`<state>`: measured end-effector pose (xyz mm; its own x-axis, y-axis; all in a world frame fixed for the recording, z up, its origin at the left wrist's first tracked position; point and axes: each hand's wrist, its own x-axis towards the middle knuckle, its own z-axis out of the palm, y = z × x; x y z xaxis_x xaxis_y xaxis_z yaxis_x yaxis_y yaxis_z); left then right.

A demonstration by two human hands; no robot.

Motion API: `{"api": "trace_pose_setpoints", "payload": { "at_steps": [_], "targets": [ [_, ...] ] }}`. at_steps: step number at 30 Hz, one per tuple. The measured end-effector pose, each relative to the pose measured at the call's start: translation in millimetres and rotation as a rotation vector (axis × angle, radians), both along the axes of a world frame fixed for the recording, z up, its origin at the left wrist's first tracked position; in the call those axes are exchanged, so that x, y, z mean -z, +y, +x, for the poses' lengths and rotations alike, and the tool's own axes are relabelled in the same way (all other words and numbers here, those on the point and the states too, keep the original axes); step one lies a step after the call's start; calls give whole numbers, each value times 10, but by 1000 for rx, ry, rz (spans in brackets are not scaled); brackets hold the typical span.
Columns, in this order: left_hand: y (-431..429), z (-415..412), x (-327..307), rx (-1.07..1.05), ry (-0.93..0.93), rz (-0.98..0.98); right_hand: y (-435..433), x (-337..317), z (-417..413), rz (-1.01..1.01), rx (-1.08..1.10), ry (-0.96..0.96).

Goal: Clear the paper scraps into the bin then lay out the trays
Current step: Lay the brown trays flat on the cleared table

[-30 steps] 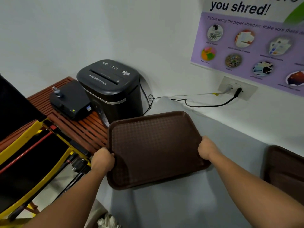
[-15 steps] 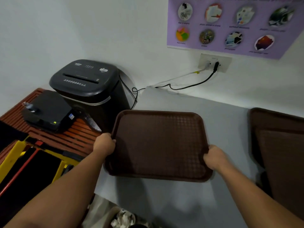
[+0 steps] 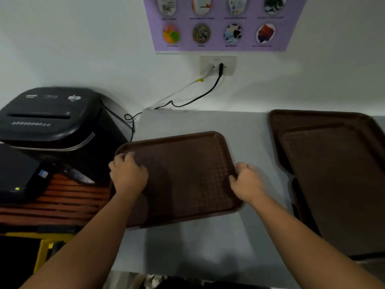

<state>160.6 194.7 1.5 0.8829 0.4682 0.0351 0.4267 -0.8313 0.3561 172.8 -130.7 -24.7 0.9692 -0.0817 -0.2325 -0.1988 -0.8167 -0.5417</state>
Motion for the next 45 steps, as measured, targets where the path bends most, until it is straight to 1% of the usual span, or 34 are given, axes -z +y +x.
{"api": "trace_pose_setpoints", "payload": {
  "at_steps": [2,5,8,10,15,19,23,26,30,34,36,38,40,42,45],
  "targets": [
    [-339,-2,-50,103,-30,-75,-77,-40,-67,82,-32,-68],
    [-886,-53,-86,230,-59,-213,-259,-159,-167,149,-66,-185],
    [-1450,-71,-47,340,-105,-272,-570,-282,-255,141,-72,-291],
    [-1827,-75,-13,377,-116,-317,-853,-358,-315,127,-81,-326],
    [-2802,-157,21,438,-103,-383,-1725,-457,-486,96,-83,-330],
    [-3497,-199,74,483,-48,-444,-2458,-405,-541,34,-2,-307],
    [-4025,-218,108,442,59,-502,-3087,-283,-502,-81,134,-271],
    [-4294,-238,139,405,158,-486,-3437,-204,-455,-172,253,-220],
    [-4491,-254,197,402,193,-479,-3781,-101,-414,-306,330,-82],
    [-4536,-239,258,393,214,-469,-3977,-65,-364,-306,330,-15],
    [-4550,-244,259,409,235,-433,-4025,-57,-355,-353,333,10],
    [-4574,-236,240,404,226,-410,-4048,-42,-360,-395,361,18],
    [-4602,-217,235,398,229,-409,-4059,-38,-361,-380,407,18],
    [-4622,-203,243,362,226,-439,-4085,-36,-362,-367,430,40],
    [-4649,-223,187,247,159,-577,-4154,-42,-352,-324,425,88]
  ]
}}
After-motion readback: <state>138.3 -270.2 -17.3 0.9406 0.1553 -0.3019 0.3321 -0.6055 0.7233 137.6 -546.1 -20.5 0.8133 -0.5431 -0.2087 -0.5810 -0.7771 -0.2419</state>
